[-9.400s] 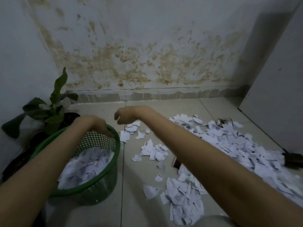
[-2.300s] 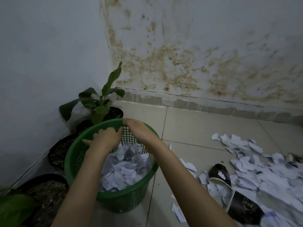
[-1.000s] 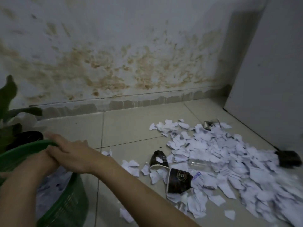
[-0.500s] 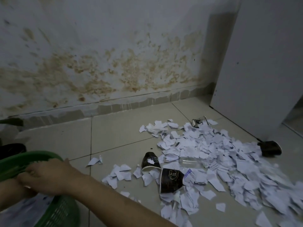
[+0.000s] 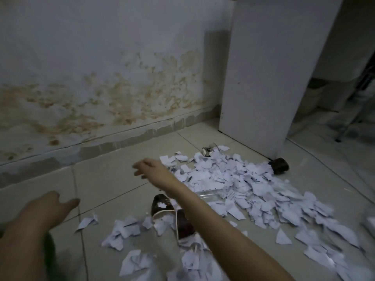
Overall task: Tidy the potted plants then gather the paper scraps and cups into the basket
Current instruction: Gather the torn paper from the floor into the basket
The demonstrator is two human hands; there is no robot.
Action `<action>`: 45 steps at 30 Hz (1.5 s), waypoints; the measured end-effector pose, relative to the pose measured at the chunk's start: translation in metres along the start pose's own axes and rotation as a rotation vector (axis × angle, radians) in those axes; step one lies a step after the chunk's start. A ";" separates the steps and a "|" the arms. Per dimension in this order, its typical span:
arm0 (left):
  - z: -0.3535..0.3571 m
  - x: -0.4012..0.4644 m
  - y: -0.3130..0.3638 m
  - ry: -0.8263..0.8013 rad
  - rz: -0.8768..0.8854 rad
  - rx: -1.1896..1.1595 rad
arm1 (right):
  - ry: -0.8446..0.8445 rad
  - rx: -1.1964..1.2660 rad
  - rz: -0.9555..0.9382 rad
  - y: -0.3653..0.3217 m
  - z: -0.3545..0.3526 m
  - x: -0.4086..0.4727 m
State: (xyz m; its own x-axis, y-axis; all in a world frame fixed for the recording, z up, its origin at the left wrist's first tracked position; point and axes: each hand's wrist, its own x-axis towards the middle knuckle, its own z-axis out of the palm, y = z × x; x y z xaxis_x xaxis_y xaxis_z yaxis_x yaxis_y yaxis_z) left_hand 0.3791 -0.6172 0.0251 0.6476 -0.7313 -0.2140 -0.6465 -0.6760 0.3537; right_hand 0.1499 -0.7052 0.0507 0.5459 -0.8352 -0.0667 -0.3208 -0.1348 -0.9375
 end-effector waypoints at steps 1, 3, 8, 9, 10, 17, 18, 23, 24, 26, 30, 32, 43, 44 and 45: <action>0.000 -0.004 0.014 -0.018 0.053 0.021 | 0.037 -0.005 0.043 0.009 -0.019 -0.003; 0.001 -0.016 0.052 -0.073 0.133 0.092 | 0.114 -0.013 0.123 0.029 -0.055 -0.011; 0.028 -0.029 0.128 -0.237 0.281 0.281 | 0.371 0.042 0.394 0.077 -0.135 -0.025; 0.039 -0.026 0.141 -0.269 0.307 0.324 | 0.422 0.036 0.440 0.086 -0.149 -0.025; 0.051 -0.024 0.155 -0.300 0.334 0.370 | 0.465 0.030 0.476 0.097 -0.164 -0.024; 0.138 0.002 0.233 -0.486 0.440 0.519 | 0.551 -0.125 0.530 0.170 -0.240 0.013; 0.149 0.010 0.241 -0.509 0.421 0.535 | 0.546 -0.150 0.528 0.182 -0.246 0.021; 0.201 0.046 0.268 -0.490 0.302 0.501 | 0.469 -0.305 0.575 0.251 -0.262 0.062; 0.215 0.051 0.271 -0.462 0.280 0.459 | 0.441 -0.347 0.599 0.265 -0.262 0.069; 0.234 0.049 0.269 -0.412 0.276 0.336 | 0.428 -0.396 0.661 0.277 -0.255 0.070; 0.285 0.052 0.275 -0.310 0.248 -0.004 | 0.385 -0.505 0.725 0.310 -0.248 0.085; 0.302 0.054 0.281 -0.275 0.253 -0.101 | 0.369 -0.555 0.685 0.321 -0.236 0.089; 0.339 0.027 0.346 -0.207 0.085 -0.159 | 0.318 -0.473 0.586 0.309 -0.185 0.094; 0.339 0.027 0.351 -0.205 0.073 -0.192 | 0.300 -0.456 0.553 0.307 -0.182 0.093; 0.338 0.027 0.353 -0.190 0.054 -0.242 | 0.292 -0.426 0.506 0.305 -0.178 0.092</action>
State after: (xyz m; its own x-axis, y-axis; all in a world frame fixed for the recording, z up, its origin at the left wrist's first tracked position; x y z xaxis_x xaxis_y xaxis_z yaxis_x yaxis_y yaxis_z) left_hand 0.0316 -0.9065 -0.1637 0.5129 -0.7851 -0.3471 -0.5488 -0.6108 0.5707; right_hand -0.0357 -0.9185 -0.1808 0.0411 -0.9507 -0.3074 -0.7861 0.1591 -0.5972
